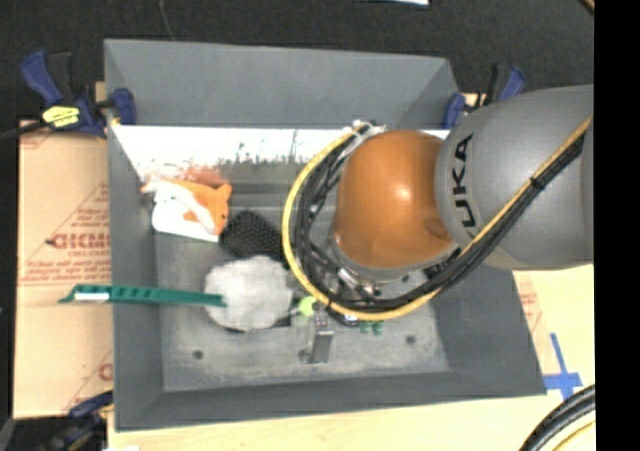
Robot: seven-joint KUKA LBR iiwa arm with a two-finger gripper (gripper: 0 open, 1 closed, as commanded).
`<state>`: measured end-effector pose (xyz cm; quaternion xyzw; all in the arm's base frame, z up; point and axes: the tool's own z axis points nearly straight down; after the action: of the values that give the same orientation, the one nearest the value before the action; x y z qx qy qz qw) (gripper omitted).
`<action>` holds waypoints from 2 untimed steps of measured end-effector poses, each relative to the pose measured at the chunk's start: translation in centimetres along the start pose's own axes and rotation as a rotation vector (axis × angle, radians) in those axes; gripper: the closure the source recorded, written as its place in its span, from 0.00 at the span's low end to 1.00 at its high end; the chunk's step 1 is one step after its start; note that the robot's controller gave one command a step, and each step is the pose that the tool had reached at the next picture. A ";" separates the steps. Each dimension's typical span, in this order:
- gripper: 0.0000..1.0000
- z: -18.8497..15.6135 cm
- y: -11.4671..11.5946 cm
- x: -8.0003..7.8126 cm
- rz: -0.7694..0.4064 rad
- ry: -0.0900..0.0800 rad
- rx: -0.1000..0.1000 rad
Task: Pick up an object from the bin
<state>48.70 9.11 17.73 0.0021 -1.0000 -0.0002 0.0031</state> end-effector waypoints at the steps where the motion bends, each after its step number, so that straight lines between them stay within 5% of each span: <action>1: 0.00 -0.4 0.0 -0.2 0.004 -0.008 -0.001; 2: 0.00 9.5 -3.5 -4.7 -0.294 -0.008 0.001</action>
Offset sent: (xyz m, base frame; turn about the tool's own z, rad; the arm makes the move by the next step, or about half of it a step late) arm 0.0489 -0.0375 -0.1073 -0.3208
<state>53.33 5.62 8.16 0.1483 -0.9889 0.0001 -0.0008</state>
